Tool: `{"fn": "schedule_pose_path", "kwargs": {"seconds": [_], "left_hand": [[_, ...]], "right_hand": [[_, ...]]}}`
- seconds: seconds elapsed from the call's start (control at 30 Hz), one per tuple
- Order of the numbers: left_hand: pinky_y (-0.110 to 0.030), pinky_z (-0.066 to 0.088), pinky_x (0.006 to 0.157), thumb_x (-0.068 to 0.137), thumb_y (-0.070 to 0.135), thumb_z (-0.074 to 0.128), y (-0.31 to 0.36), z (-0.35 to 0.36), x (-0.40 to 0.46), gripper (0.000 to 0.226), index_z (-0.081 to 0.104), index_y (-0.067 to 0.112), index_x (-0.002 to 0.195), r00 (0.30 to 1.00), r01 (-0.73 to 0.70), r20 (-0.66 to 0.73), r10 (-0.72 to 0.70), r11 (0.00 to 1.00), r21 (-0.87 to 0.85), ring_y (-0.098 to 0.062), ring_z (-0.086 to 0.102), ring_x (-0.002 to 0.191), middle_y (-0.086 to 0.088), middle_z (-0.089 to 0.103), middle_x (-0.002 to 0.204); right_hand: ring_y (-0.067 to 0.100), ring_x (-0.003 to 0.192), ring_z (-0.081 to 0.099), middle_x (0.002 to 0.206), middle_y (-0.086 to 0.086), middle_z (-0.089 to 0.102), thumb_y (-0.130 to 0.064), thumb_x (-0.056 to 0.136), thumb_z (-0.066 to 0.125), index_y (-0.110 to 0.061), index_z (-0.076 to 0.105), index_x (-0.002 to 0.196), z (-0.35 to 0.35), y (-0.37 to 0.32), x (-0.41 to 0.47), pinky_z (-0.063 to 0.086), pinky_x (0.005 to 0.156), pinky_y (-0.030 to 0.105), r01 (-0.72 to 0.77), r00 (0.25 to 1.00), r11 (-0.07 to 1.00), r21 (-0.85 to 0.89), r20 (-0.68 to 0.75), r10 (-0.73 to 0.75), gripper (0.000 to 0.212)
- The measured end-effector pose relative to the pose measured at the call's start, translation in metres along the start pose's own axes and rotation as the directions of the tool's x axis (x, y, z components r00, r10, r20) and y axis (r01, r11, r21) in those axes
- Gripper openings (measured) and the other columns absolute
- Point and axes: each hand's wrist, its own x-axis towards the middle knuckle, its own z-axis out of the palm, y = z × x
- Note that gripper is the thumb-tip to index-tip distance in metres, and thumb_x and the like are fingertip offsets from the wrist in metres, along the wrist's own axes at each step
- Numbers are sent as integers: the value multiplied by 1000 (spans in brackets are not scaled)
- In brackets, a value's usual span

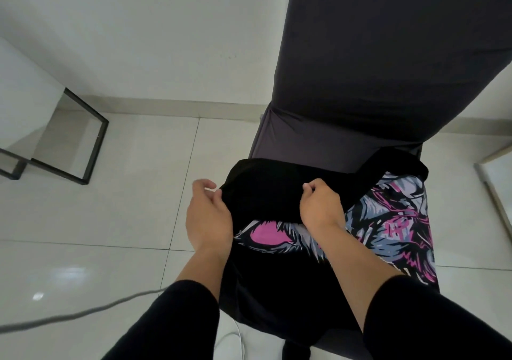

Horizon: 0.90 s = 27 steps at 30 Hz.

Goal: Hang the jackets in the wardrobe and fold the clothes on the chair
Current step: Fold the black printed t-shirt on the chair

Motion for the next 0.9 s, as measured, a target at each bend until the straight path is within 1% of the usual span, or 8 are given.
{"fn": "schedule_pose_path", "kwargs": {"seconds": [0.1,0.27,0.4,0.53,0.6,0.7,0.8,0.9], "left_hand": [[-26,33,51,100,16,35,-7,-5,3,9,36,25,100,999,-9,-34,8,1000,-16,-14,51,62,5,52,72],[-30,35,56,102,26,29,-34,-4,10,12,42,25,101,965,-14,253,-70,949,315,-17,55,68,2,60,79],[-32,38,70,101,38,27,-36,3,29,30,47,18,112,931,60,311,-193,919,390,-19,52,83,0,60,97],[-33,36,85,102,38,23,-24,23,53,50,53,2,118,864,217,396,-312,939,266,-25,51,98,-14,58,116],[-34,40,95,101,41,26,-24,36,70,54,53,-1,121,735,458,482,-477,873,167,-30,55,109,-16,58,119],[-44,49,97,84,45,52,-26,49,90,55,60,4,120,587,714,569,-576,699,-29,-33,64,100,-14,67,109],[-45,53,90,80,38,64,-24,54,105,43,64,10,112,594,780,548,-589,588,-214,-33,67,93,-12,70,102],[-45,54,89,83,38,64,-11,48,113,35,66,14,108,705,705,505,-499,575,-416,-30,67,96,-9,70,104]], "right_hand": [[24,74,56,89,9,63,-30,101,37,-11,56,106,0,3,-3,40,59,28,-55,998,993,-106,-37,51,27],[23,73,55,89,7,58,-21,92,47,-12,50,112,-3,0,-7,43,59,28,-16,995,948,-319,88,47,22],[26,99,51,114,6,50,-17,81,58,-17,44,115,-2,-15,-1,44,74,35,75,996,949,-305,63,-59,37],[26,114,40,124,4,45,-16,88,50,-24,48,117,6,-27,20,36,91,38,242,962,915,-324,-42,-269,31],[24,118,37,127,3,45,-22,94,46,-27,48,123,10,-29,33,34,96,39,287,952,896,-339,-7,-307,30],[23,119,36,127,2,46,-33,99,38,-29,48,126,14,-26,50,32,98,39,308,951,876,-371,84,-299,30],[23,115,36,119,1,47,-40,97,41,-30,54,115,15,-22,62,31,96,38,316,947,856,-409,80,-311,24],[23,111,36,114,-2,49,-38,96,45,-30,57,105,15,-23,68,30,98,38,321,943,877,-358,37,-330,17]]}}
